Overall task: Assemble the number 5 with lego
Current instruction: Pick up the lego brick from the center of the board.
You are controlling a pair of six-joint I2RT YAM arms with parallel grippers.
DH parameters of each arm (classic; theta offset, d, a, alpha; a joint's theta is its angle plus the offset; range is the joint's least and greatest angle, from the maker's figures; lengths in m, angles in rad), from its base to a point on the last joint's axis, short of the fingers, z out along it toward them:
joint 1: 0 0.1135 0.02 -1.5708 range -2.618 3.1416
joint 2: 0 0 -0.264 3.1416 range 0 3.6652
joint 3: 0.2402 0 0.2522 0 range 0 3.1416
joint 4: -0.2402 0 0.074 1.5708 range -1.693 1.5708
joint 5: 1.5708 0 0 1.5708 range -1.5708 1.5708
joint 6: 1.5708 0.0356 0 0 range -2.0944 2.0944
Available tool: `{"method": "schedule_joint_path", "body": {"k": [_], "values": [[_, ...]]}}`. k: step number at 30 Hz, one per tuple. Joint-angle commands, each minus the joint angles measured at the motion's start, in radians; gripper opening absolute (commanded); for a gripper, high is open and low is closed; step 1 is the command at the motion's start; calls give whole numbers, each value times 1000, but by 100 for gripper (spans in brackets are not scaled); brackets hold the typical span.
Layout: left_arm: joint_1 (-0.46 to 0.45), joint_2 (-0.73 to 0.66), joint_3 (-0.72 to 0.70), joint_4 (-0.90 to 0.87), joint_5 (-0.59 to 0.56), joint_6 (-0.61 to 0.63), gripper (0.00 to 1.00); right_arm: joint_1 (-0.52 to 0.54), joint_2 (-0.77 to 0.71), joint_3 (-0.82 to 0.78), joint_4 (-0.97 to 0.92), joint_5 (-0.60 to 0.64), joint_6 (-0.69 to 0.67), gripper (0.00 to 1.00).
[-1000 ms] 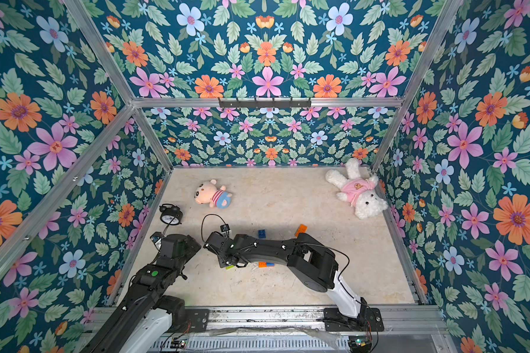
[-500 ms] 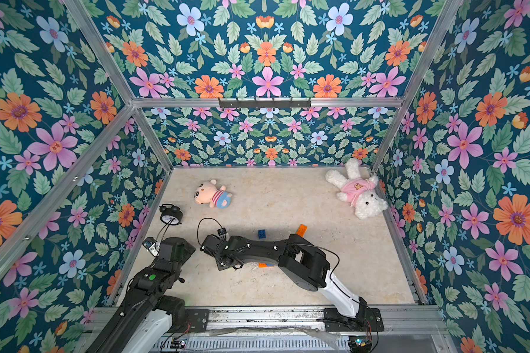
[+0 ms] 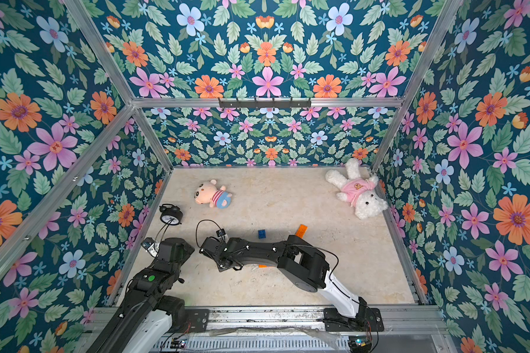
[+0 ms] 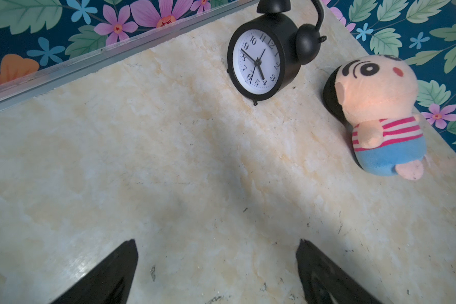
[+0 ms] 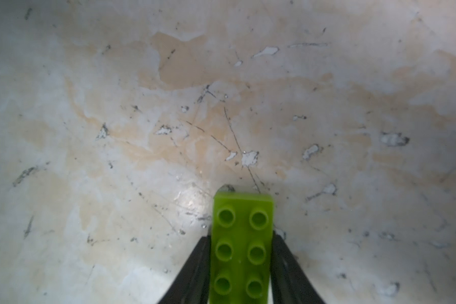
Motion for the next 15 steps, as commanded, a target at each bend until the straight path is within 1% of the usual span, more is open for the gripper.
{"method": "schedule_joint_path", "body": {"k": [1,3,6,11,15], "values": [[1,-2,4,5,8,19,99,0,4,-40,-60,-53,0,33],[1,-5,8,4,14,28,99,-1,-11,-53,-39,-55,-14,31],[1,-7,5,36,59,52,99,0,-51,-60,-5,-58,-52,28],[1,4,1,113,170,118,99,-4,-153,-83,50,-35,-138,27],[1,19,14,164,283,171,99,-25,-265,-178,132,-73,-184,27]]}}
